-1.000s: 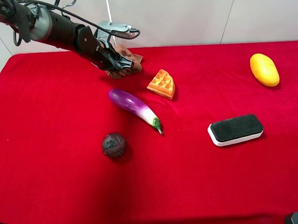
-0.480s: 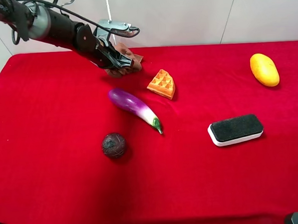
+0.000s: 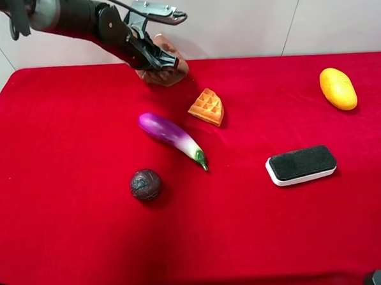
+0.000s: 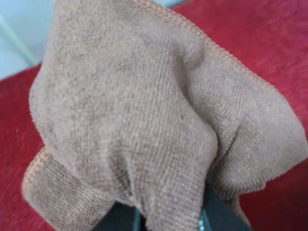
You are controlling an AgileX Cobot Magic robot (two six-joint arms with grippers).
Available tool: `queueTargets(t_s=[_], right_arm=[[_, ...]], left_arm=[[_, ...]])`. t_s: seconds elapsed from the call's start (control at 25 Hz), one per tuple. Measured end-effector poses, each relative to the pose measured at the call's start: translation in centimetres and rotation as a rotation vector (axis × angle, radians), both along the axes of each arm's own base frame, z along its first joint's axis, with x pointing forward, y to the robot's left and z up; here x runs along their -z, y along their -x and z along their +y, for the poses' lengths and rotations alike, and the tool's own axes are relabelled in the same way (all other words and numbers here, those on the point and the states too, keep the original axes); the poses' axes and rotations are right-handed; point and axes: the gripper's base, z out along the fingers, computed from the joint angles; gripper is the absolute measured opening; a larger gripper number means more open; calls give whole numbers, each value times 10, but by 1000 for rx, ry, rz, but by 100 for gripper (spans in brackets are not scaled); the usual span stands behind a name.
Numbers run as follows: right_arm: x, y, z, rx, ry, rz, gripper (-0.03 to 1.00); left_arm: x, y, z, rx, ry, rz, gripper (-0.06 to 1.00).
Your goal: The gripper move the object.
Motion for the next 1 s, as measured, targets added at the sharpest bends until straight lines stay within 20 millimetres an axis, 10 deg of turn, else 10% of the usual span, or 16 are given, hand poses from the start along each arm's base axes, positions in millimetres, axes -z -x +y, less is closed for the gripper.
queueTargets(t_s=[1.0], right_arm=[[0, 0, 0, -3, -4, 0, 63]], left_arm=[[-92, 63, -107, 306, -20, -74, 15]])
